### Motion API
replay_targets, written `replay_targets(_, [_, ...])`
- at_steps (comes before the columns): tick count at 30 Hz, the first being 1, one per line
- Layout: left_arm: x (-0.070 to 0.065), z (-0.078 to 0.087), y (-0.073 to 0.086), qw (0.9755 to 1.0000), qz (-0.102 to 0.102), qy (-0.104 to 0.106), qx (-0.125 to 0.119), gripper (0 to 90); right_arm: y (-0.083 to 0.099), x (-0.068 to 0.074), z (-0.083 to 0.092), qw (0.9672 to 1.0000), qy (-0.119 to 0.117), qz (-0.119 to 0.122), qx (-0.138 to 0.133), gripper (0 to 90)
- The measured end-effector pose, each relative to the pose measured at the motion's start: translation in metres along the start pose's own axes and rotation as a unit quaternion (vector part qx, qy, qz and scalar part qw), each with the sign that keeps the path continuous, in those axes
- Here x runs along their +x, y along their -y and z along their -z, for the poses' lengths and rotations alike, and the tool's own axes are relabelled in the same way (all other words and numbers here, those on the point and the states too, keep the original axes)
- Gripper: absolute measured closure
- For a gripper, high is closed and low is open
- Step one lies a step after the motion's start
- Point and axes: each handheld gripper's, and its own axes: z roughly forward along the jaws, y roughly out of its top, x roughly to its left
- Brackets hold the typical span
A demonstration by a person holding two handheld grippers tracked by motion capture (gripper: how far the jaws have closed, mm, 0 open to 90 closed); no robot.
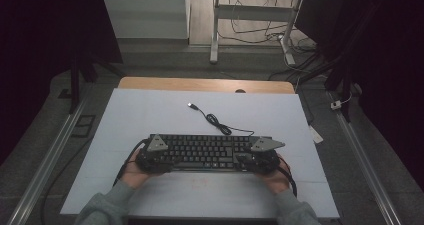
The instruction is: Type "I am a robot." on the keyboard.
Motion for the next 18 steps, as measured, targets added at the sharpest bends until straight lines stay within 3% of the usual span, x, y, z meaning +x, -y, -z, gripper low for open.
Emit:
replay_targets(13, [-0.01, -0.014, 0.002, 0.9987, -0.032, 0.023, 0.032, 84.6, 0.0, 0.0, -0.001, 1.0, 0.002, 0.002, 0.001, 54.1])
replay_targets(18, [-0.011, -0.017, 0.003, 0.9982, -0.036, 0.028, 0.039, 88.7, 0.0, 0.0, -0.001, 1.0, 0.002, 0.002, 0.002, 54.0])
